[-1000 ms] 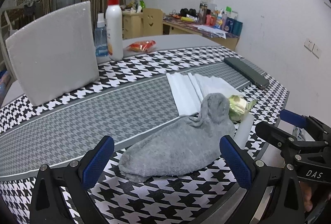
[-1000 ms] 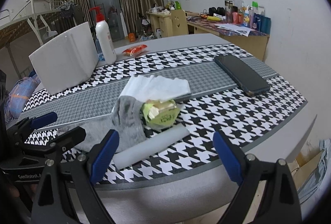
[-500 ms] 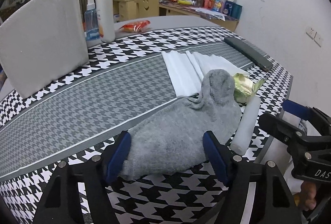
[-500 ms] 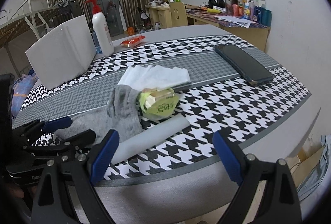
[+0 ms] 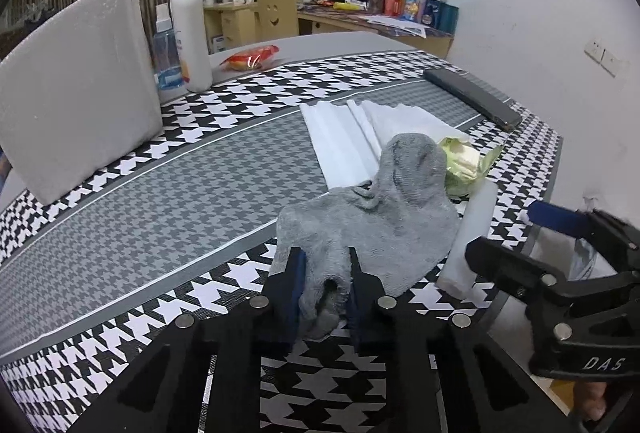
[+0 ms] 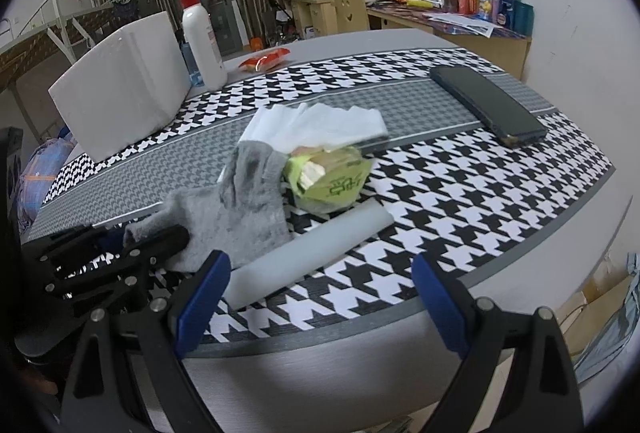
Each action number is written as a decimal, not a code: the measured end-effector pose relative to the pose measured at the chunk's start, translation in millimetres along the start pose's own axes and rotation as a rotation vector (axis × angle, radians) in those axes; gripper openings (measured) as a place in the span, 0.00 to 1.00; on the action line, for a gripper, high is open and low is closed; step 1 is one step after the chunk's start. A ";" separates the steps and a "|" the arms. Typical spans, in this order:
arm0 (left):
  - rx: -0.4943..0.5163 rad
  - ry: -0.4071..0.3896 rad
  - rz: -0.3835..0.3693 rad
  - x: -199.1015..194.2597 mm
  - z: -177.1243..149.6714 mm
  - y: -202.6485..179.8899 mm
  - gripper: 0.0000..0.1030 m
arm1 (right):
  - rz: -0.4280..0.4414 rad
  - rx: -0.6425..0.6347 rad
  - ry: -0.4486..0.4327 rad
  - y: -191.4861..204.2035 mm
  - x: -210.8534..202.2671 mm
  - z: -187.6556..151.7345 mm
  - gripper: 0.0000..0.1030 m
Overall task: Organize soft objects
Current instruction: 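Lower the left gripper onto the grey sock and close it, then close the right gripper on the white foam roller tube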
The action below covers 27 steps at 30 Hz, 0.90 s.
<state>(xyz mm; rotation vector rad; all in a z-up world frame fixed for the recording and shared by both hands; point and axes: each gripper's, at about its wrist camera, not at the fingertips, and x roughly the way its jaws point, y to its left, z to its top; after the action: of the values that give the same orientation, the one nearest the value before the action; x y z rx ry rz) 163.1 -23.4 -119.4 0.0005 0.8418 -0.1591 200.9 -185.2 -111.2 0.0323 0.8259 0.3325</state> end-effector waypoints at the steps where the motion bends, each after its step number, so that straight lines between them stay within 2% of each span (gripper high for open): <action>1: -0.013 -0.004 -0.024 -0.8 0.0 2.3 0.16 | -0.001 0.001 0.003 1.1 0.6 -0.3 0.92; 6: -0.031 -0.053 -0.056 -12.7 1.3 5.7 0.16 | 0.000 0.001 0.012 9.8 2.5 -1.0 0.92; 11: -0.031 -0.088 -0.045 -22.0 1.2 8.0 0.16 | -0.016 -0.011 0.025 17.5 4.1 -2.9 0.92; 15: -0.044 -0.092 -0.049 -23.5 0.1 12.0 0.16 | -0.033 -0.015 0.049 20.1 7.5 -4.0 0.78; 17: -0.046 -0.097 -0.050 -24.9 -0.3 12.1 0.16 | -0.042 -0.014 0.054 22.7 8.0 -4.0 0.76; 20: -0.055 -0.101 -0.050 -26.8 -1.9 14.5 0.16 | -0.048 -0.024 0.060 27.1 7.3 -3.8 0.67; 27: -0.060 -0.112 -0.051 -31.7 -3.9 16.2 0.16 | -0.018 -0.029 0.097 32.3 2.6 -6.8 0.36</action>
<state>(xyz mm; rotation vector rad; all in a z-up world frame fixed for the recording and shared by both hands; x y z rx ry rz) 141.8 -2.7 -99.5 -0.0857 0.7351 -0.1795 188.6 -154.4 -112.6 -0.0185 0.9165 0.3308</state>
